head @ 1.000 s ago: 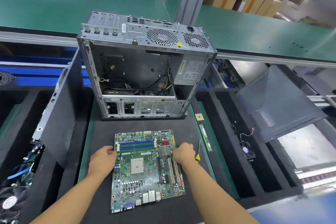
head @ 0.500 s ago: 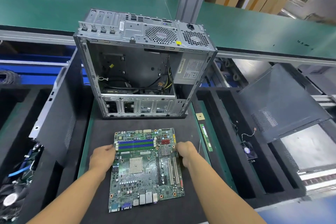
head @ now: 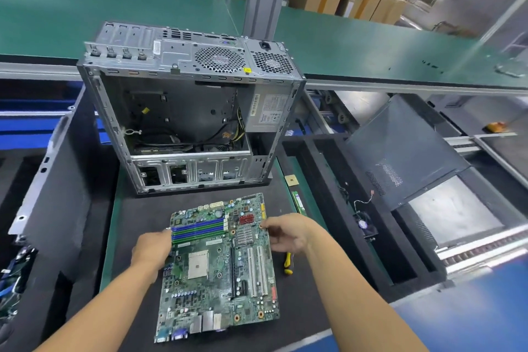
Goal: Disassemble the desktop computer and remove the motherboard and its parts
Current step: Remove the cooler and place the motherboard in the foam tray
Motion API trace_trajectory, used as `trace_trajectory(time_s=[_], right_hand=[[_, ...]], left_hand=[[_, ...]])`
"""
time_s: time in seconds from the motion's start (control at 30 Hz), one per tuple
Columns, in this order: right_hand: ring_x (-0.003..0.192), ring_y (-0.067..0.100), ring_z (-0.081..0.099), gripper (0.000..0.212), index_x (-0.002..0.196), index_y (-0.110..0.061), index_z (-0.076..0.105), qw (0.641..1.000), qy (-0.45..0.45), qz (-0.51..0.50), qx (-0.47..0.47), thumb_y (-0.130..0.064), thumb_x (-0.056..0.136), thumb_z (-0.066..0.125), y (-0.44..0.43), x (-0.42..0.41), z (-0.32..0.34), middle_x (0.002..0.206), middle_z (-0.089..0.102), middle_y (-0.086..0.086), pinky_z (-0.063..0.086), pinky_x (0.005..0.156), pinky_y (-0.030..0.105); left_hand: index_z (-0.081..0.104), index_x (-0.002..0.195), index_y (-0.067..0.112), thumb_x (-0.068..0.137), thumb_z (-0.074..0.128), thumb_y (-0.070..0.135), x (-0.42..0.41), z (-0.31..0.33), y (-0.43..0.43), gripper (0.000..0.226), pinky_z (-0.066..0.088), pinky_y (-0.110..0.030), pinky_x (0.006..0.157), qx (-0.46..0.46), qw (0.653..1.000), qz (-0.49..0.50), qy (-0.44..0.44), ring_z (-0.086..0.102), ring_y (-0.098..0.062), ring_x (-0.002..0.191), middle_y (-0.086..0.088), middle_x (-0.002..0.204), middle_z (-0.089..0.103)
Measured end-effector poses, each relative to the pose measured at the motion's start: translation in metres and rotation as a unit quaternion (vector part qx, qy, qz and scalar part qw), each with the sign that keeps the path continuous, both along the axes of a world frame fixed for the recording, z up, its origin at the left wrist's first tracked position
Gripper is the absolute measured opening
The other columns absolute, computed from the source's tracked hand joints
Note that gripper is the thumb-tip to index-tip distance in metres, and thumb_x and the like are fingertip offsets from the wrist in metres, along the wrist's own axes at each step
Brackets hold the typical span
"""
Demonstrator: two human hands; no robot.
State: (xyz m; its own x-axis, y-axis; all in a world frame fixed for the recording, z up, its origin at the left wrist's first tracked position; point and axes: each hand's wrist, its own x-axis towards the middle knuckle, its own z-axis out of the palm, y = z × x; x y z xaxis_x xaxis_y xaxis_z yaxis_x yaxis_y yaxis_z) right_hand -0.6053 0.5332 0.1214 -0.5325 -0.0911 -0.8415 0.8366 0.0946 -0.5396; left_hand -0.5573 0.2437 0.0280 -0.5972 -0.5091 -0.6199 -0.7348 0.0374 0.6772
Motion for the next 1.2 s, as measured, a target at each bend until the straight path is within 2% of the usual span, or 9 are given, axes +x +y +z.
trace_trajectory(time_s=[0.07, 0.13, 0.3, 0.47, 0.6, 0.73, 0.87, 1.03, 1.2], right_hand=[[0.075, 0.019, 0.060, 0.024, 0.106, -0.006, 0.059, 1.000, 0.016, 0.026, 0.006, -0.009, 0.087, 0.074, 0.004, 0.004, 0.017, 0.097, 0.063, 0.007, 0.059, 0.066, 0.034], [0.074, 0.019, 0.064, 0.023, 0.103, -0.004, 0.059, 0.998, 0.045, 0.050, 0.005, -0.009, 0.086, 0.075, 0.008, 0.008, 0.035, 0.098, 0.067, 0.008, 0.058, 0.060, 0.032], [0.051, 0.010, 0.063, 0.009, 0.081, -0.004, 0.066, 0.981, 0.169, 0.073, 0.055, -0.007, 0.084, 0.074, 0.019, 0.011, 0.081, 0.059, 0.065, -0.002, 0.057, 0.058, 0.027], [0.049, 0.012, 0.057, 0.033, 0.050, -0.016, 0.061, 0.943, 0.286, 0.082, 0.149, -0.011, 0.080, 0.073, 0.049, 0.010, 0.128, 0.049, 0.055, -0.005, 0.052, 0.055, 0.024], [0.061, 0.019, 0.047, 0.026, 0.059, -0.013, 0.058, 0.915, 0.329, 0.076, 0.220, -0.017, 0.078, 0.074, 0.093, 0.002, 0.162, 0.059, 0.048, 0.004, 0.047, 0.058, 0.032], [0.054, 0.016, 0.045, 0.022, 0.060, -0.010, 0.063, 0.893, 0.352, 0.054, 0.275, -0.014, 0.079, 0.073, 0.146, -0.016, 0.177, 0.055, 0.052, 0.001, 0.042, 0.056, 0.030], [0.050, 0.015, 0.044, 0.020, 0.063, 0.003, 0.063, 0.855, 0.382, 0.040, 0.348, -0.011, 0.075, 0.070, 0.196, -0.043, 0.174, 0.054, 0.053, 0.008, 0.038, 0.051, 0.024], [0.051, 0.012, 0.035, 0.021, 0.069, 0.008, 0.061, 0.804, 0.423, 0.023, 0.417, -0.012, 0.075, 0.066, 0.268, -0.084, 0.173, 0.054, 0.046, 0.004, 0.031, 0.045, 0.023], [0.058, 0.020, 0.053, 0.018, 0.067, -0.005, 0.066, 0.761, 0.438, 0.052, 0.475, -0.016, 0.080, 0.067, 0.325, -0.124, 0.183, 0.062, 0.064, 0.006, 0.042, 0.053, 0.027]], left_hand=[[0.059, 0.078, 0.006, 0.094, 0.054, 0.032, -0.002, 0.001, 0.006, 0.031, 0.057, -0.052, 0.086, 0.006, 1.000, -0.008, 0.001, 0.056, -0.031, 0.073, -0.014, 0.074, 0.056], [0.061, 0.079, 0.006, 0.094, 0.055, 0.033, -0.005, 0.006, 0.015, 0.031, 0.056, -0.051, 0.084, 0.014, 1.000, -0.016, 0.003, 0.060, -0.031, 0.075, -0.013, 0.079, 0.060], [0.062, 0.096, 0.005, 0.096, 0.053, 0.034, -0.020, 0.015, 0.052, 0.031, 0.057, -0.053, 0.084, 0.084, 0.996, -0.027, 0.025, 0.063, -0.032, 0.090, -0.010, 0.100, 0.063], [0.062, 0.096, 0.014, 0.097, 0.049, 0.031, -0.038, 0.038, 0.109, 0.021, 0.057, -0.039, 0.071, 0.219, 0.973, -0.016, 0.066, 0.064, -0.023, 0.086, -0.003, 0.093, 0.065], [0.064, 0.101, 0.013, 0.100, 0.042, 0.024, -0.056, 0.045, 0.155, 0.025, 0.055, -0.034, 0.067, 0.266, 0.954, -0.061, 0.123, 0.065, -0.023, 0.088, -0.008, 0.099, 0.071], [0.067, 0.111, 0.014, 0.102, 0.040, 0.025, -0.076, 0.041, 0.204, 0.031, 0.053, -0.035, 0.078, 0.283, 0.943, -0.107, 0.137, 0.066, -0.025, 0.094, -0.008, 0.105, 0.071], [0.070, 0.107, 0.018, 0.102, 0.039, 0.024, -0.103, 0.036, 0.255, 0.033, 0.052, -0.032, 0.076, 0.260, 0.949, -0.121, 0.133, 0.067, -0.021, 0.094, -0.002, 0.102, 0.072], [0.075, 0.092, 0.016, 0.095, 0.055, 0.016, -0.152, 0.040, 0.328, 0.020, 0.045, -0.026, 0.061, 0.203, 0.958, -0.140, 0.145, 0.061, -0.014, 0.070, 0.003, 0.079, 0.071], [0.071, 0.094, 0.030, 0.096, 0.050, 0.018, -0.206, 0.032, 0.385, 0.024, 0.046, -0.031, 0.078, -0.050, 0.915, -0.356, 0.184, 0.061, -0.020, 0.086, 0.001, 0.106, 0.069]])
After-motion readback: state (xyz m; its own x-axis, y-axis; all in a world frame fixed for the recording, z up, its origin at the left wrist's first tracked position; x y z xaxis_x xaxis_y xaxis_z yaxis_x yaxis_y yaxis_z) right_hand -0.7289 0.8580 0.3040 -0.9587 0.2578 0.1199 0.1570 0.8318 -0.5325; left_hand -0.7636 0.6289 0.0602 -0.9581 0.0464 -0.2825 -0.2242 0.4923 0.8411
